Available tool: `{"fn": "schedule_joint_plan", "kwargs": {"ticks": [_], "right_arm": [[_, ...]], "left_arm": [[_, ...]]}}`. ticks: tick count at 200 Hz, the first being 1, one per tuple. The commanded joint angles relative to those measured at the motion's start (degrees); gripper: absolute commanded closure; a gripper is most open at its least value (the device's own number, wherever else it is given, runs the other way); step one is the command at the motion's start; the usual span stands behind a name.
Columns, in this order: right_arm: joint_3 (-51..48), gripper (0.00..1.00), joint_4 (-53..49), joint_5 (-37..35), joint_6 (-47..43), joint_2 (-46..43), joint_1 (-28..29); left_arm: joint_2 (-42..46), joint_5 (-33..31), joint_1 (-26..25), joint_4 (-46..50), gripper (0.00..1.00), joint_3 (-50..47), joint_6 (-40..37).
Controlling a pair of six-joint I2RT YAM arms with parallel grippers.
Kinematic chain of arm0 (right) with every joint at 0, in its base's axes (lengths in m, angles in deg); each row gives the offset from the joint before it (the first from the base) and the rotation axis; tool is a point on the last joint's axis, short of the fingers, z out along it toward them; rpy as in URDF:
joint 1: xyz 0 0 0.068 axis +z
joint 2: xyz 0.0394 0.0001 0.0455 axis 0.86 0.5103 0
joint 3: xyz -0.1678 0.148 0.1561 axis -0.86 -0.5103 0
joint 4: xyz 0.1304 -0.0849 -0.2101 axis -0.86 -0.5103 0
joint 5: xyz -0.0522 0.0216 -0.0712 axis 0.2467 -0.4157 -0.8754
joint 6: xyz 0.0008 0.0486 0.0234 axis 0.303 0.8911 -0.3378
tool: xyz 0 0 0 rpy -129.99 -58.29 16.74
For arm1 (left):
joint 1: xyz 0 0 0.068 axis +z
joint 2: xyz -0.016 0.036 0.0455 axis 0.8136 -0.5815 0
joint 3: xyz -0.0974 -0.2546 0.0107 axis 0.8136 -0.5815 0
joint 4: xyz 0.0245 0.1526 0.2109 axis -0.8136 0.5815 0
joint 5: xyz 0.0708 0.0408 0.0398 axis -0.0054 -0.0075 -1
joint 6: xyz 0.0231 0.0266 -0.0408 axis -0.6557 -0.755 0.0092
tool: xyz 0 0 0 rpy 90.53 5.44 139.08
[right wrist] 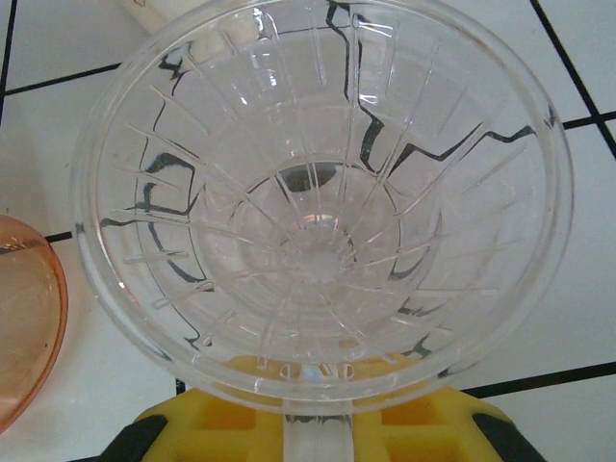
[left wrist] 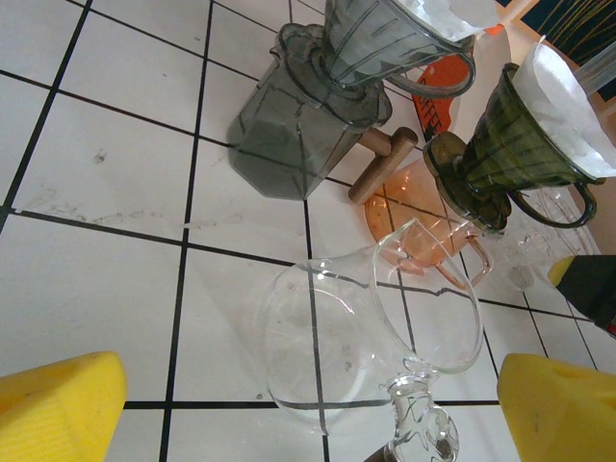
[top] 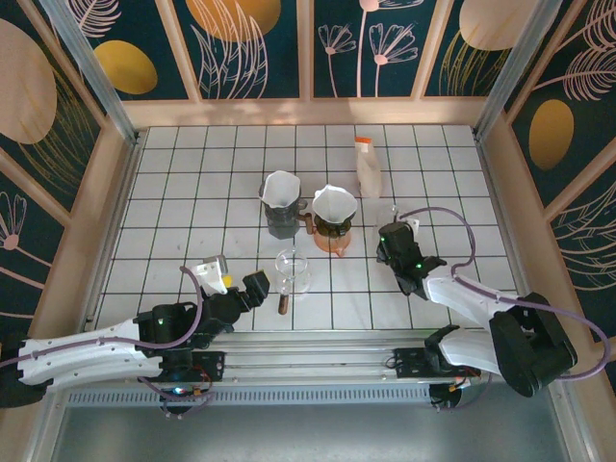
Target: Place the coffee filter in the dripper
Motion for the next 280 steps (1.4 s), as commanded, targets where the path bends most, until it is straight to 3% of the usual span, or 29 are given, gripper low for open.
{"fn": "schedule_joint_plan", "kwargs": {"ticks": [1, 86, 116, 157, 185, 226, 280], "right_arm": [[1.65, 0.92, -0.53, -2.92, -0.68, -3.13, 0.26], [9.34, 0.96, -9.07, -6.67, -1.91, -14.71, 4.22], [14.01, 0.96, -9.35, -10.37, -5.17, -18.19, 8.67], [17.60, 0.96, -4.45, -7.63, -12.54, -21.09, 17.99], [20.83, 0.95, -4.11, -4.47, -16.70, -20.05, 26.87], [28.00, 0.95, -14.50, 3.24, -15.19, -11.86, 35.15], [30.35, 0.95, -20.48, 8.21, -10.99, -2.87, 40.54]], "left_arm": [[-0.12, -1.65, -0.21, -0.48, 0.02, -0.51, 0.66], [-0.17, -3.44, -0.30, 1.07, 0.02, 1.85, -1.07], [0.55, -3.63, -0.27, 1.87, 0.02, 2.07, -0.95], [1.40, -4.31, -0.25, 3.95, 0.02, 2.94, -0.70], [2.20, -4.97, -0.27, 5.40, 0.01, 3.69, -0.51], [3.56, -5.89, -0.23, 7.22, 0.01, 4.42, -0.34], [5.54, -6.88, -0.27, 8.98, 0.02, 4.88, -0.10]]}}
